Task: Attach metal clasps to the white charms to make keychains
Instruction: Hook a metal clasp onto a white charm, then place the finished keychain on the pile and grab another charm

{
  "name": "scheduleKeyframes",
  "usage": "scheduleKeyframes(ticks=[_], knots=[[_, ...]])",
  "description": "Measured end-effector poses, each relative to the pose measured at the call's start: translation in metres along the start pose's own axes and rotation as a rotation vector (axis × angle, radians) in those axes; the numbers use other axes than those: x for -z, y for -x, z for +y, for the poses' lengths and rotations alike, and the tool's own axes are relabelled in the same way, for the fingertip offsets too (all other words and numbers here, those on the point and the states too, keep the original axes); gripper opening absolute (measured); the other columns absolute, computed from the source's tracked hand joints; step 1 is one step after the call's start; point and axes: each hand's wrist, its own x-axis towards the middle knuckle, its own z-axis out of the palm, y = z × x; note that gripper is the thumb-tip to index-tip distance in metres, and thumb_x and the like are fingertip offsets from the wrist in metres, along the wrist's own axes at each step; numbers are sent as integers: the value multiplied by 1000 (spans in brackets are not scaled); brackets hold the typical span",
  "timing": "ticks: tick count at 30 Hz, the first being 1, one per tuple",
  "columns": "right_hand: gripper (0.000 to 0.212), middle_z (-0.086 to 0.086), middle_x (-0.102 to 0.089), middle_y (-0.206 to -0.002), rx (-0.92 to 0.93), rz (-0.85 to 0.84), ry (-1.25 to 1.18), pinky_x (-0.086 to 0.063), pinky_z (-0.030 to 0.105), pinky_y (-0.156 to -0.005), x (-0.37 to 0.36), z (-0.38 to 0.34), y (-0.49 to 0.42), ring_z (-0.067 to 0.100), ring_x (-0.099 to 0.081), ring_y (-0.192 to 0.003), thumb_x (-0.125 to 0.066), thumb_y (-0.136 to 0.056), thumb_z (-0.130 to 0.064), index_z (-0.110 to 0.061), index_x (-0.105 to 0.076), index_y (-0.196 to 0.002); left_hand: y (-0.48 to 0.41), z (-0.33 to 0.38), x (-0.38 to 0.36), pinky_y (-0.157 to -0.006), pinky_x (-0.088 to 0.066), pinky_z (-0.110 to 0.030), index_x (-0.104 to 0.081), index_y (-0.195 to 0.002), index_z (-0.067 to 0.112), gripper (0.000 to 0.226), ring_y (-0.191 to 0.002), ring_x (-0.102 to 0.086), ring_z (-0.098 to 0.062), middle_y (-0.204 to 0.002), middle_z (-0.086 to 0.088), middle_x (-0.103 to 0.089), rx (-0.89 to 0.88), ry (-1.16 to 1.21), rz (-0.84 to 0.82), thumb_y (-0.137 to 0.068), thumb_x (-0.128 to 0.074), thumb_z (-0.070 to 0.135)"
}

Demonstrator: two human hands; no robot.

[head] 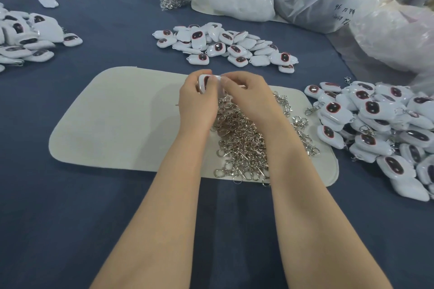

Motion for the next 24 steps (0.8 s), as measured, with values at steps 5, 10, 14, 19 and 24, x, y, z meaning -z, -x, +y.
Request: scheduleKeyframes(ticks=[5,10,14,19,24], knots=[[19,-9,-49,-55,-84,-64,4,-33,16,-50,8,4,2,2,-39,-45,-63,-90,-30,-14,-66,-80,-1,2,1,-85,-51,-27,-54,-123,19,31,-93,-62,-12,-112,0,-63,34,39,40,-93,-57,24],[14,7,-63,-76,-149,521,-1020,-55,24,-64,17,1,-6,15,-61,-66,-53,-97,-9,-5,-56,-83,-1,1,1,-75,-51,-24,-55,-111,20,17,-71,-59,-2,-110,6,-58,119,166,90,-94,-50,19],[51,14,-58,-111,-217,630,-1229,-56,24,-84,27,14,-8,17,-66,-88,-53,-98,-21,2,-36,-139,-3,-1,0,-56,-47,-13,-54,-104,21,14,-70,-58,-1,-108,4,-57,156,196,112,-93,-48,14],[31,14,-60,-121,-287,572,-750,-54,21,-76,10,10,-12,13,-64,-81,-53,-94,-6,-6,-49,-124,-4,-2,0,-51,-45,-12,-55,-102,21,14,-69,-59,0,-100,7,-57,183,215,140,-94,-46,13],[32,-2,-61,-125,-92,295,80,-38,19,-92,-14,0,-25,7,-54,-107,-48,-95,-16,-16,-57,-126,-2,-1,1,-68,-47,-23,-55,-100,16,15,-67,-59,-2,-97,5,-58,181,280,258,-93,-44,9]])
